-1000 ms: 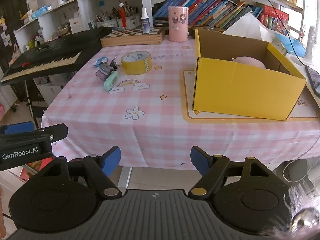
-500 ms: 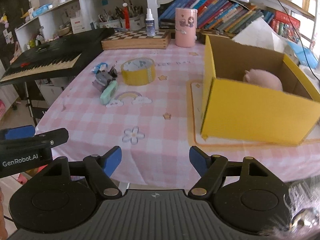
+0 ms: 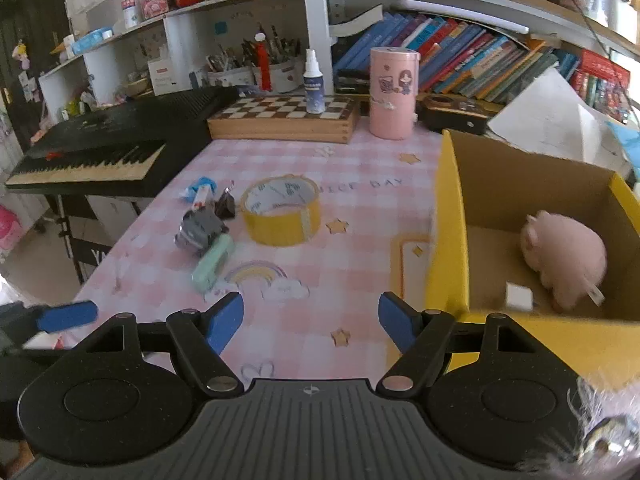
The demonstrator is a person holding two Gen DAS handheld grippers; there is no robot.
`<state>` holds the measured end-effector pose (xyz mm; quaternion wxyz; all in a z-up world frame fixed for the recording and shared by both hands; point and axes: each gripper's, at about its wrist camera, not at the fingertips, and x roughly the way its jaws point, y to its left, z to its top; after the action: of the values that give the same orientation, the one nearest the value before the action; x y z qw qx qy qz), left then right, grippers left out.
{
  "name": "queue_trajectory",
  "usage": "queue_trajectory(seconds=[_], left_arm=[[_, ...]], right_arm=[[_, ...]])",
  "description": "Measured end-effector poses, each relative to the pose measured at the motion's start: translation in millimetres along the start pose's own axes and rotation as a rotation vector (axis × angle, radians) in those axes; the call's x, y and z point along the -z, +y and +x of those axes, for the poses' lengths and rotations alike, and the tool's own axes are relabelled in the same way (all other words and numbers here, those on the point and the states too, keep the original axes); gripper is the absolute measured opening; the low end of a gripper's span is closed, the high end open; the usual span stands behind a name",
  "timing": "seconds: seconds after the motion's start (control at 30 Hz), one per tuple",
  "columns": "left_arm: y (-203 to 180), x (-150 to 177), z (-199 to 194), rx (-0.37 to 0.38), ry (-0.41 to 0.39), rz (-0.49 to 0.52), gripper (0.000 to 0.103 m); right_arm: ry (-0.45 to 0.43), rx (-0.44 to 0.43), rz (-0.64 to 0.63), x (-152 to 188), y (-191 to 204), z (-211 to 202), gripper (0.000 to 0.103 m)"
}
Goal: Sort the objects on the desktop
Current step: 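Reach left tool to the mint-green item and grasp it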
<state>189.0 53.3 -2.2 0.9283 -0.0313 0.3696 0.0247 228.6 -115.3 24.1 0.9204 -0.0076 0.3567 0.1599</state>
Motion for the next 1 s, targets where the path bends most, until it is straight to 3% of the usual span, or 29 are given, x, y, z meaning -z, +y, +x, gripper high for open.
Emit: queue_trajectory(seconds=[0.33,0.73,1.0], left_arm=[[2,-20,32,-0.037,-0.001,-0.024,0.071],[-4,-37,89,-0.017,0.043,-0.006,0.044],[-3,-39,119,-0.025,0.114,0.001,0.021]], right_arm=[[0.011,-0.041,0.011,-33,-6,36,0.074],[0.058,-0.049,0.001,-61,-5,81,0.075],[0.079,-0.05,-0.079,-74,1,106,0.086]])
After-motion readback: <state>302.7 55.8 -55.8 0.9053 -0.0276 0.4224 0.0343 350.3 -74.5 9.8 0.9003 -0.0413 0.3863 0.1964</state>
